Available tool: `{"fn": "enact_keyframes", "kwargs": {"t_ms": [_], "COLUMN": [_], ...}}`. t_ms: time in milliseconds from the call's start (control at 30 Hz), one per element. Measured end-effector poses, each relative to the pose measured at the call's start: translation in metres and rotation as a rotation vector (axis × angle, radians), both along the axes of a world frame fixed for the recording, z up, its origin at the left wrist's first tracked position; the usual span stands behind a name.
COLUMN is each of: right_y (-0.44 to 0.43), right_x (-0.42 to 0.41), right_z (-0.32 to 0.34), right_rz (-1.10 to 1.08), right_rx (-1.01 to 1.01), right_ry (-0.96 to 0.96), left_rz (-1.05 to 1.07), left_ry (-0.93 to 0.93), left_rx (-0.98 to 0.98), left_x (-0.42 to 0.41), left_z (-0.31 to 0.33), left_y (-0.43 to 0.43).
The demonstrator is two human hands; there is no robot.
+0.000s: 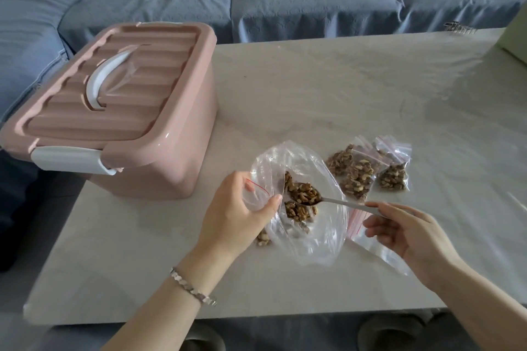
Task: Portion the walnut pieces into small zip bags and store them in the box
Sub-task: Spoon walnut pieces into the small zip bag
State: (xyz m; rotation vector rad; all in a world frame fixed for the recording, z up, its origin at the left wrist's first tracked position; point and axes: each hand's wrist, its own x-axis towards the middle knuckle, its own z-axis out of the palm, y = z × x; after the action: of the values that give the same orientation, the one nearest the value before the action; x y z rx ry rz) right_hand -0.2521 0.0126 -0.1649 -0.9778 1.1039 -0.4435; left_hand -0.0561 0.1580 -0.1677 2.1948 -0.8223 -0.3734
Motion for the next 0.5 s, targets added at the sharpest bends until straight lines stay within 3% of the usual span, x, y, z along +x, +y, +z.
{"fn": "enact_keyframes", "kwargs": {"t_ms": [67,167,367,500], "right_y": [-0.006,-0.015,-0.026,-0.031], "right_x": [-0.005,-0.01,-0.006,0.001], "right_z": [0.01,0.03,0.083,0.099], "right_rz": [0.021,0.06,0.162,0.262], "right_rx": [-0.076,-0.166,-0.292,-0.35], "right_ry": [0.035,0.037,-0.037,0.047], "left_rz": [-0.021,-0.106,-0.221,-0.264], "left_ry": [-0.167,-0.257,-0.115,-0.117], "left_rx": [-0.043,-0.082,0.034,0.08], "left_x": [-0.006,-0.013,-0.02,-0.023], "left_z": [0.013,0.026,0.025,0.02], "left_y": [0.0,-0.007,-0.022,-0.025]}}
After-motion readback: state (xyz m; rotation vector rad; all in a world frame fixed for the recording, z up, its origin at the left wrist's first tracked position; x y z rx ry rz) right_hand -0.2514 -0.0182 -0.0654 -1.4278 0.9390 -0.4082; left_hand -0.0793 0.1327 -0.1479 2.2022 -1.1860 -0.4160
